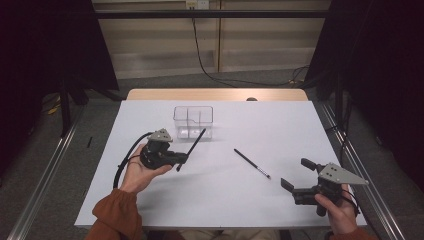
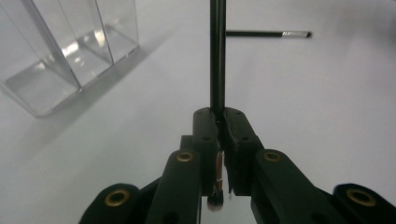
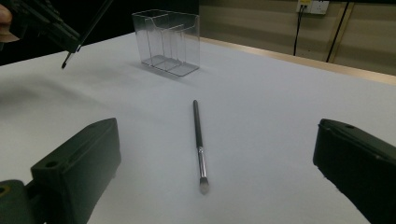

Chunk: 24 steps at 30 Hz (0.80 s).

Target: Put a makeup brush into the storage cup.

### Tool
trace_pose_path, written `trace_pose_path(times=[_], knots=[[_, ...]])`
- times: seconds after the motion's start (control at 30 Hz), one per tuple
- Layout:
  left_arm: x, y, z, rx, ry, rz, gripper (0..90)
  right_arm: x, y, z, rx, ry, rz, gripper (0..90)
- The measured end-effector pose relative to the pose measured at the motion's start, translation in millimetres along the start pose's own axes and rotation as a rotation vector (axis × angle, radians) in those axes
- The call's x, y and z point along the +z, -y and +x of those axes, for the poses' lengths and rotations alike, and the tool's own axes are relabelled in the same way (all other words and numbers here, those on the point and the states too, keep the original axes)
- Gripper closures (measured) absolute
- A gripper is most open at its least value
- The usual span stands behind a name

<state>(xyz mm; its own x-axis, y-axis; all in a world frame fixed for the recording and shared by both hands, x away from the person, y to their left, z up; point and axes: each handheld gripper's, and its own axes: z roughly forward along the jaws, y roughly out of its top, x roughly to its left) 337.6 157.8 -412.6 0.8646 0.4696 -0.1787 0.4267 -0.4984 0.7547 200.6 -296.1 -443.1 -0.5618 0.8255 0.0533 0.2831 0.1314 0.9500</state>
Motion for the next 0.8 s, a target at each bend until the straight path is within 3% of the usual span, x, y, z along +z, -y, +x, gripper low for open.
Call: trace_pose_path(times=[0.37, 0.53, 0.6, 0.8], knots=[[-4.6, 1.2, -8.8, 0.013, 0.015, -0.111, 84.2, -1.1, -0.1, 0.0, 0.002, 0.007, -0.008, 0.4], [-5.6, -1.2, -16.5, 0.025, 0.055, -0.156, 84.2, -1.1, -0.3, 0.4, 0.004, 0.004, -0.011, 0.3], [-3.7, -3.3, -20.2, 0.037, 0.087, -0.147, 84.2, -1.0, -0.4, 0.3, 0.008, 0.002, -0.013, 0.3], [2.4, -8.4, -28.2, 0.051, 0.120, -0.134, 84.2, -0.8, -0.8, 0.8, 0.011, -0.010, -0.024, 0.4]])
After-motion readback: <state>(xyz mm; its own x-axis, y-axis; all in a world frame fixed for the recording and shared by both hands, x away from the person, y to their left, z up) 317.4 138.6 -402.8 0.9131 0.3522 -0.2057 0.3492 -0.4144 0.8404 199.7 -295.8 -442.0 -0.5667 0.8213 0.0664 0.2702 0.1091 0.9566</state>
